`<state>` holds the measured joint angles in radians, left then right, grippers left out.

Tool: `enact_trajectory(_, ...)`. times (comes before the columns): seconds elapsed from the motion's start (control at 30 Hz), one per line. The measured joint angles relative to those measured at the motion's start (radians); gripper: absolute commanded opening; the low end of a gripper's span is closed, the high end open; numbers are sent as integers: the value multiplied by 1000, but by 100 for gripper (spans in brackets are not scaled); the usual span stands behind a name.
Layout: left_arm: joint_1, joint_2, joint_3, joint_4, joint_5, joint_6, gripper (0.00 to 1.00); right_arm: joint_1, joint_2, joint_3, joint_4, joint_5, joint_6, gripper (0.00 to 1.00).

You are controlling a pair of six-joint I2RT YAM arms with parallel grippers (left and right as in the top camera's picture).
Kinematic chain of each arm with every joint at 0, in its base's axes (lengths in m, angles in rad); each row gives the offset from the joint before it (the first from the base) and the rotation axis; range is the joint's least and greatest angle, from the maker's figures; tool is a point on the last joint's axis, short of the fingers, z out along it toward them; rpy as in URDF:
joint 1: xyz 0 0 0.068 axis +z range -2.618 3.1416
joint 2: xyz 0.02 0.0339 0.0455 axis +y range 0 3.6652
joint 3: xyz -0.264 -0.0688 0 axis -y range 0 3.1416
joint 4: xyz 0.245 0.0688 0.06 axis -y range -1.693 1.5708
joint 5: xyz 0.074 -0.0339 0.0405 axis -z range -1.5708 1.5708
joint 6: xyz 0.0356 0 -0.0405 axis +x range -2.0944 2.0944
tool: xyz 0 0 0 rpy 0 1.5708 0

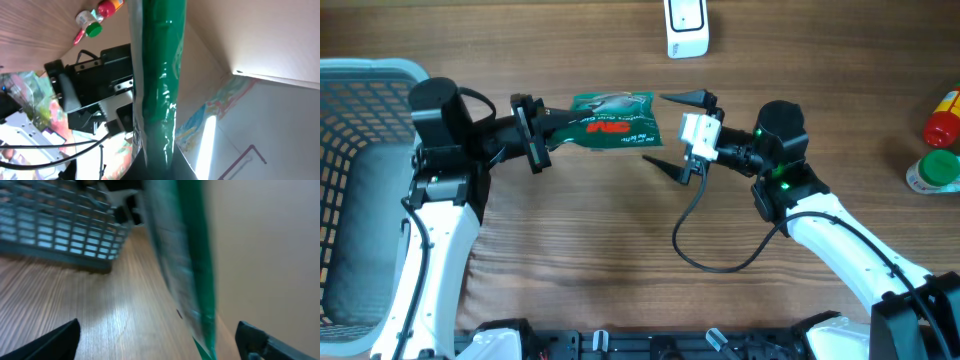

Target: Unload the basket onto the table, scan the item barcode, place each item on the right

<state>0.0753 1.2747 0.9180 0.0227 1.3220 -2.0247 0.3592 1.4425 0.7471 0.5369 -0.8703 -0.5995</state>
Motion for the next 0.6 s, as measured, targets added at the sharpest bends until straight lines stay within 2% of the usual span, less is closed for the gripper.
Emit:
enact_trajectory(0.13,0,-50,0,0,-46,0,4,0,28,0,82,-58,-106,95)
enact_trajectory(0.27,0,-86,1,0,-79,0,4,0,112,4,227,-68,-98,100)
enact_trajectory(0.4,0,-101,1,0,-89,0,4,0,148,72,234,-58,-93,100)
enact_trajectory(0.47,0,-101,2,0,-95,0,4,0,217,161,235,-47,-76,99)
enact_trajectory(0.6,0,-101,2,0,-95,0,4,0,287,259,235,-103,-30,74)
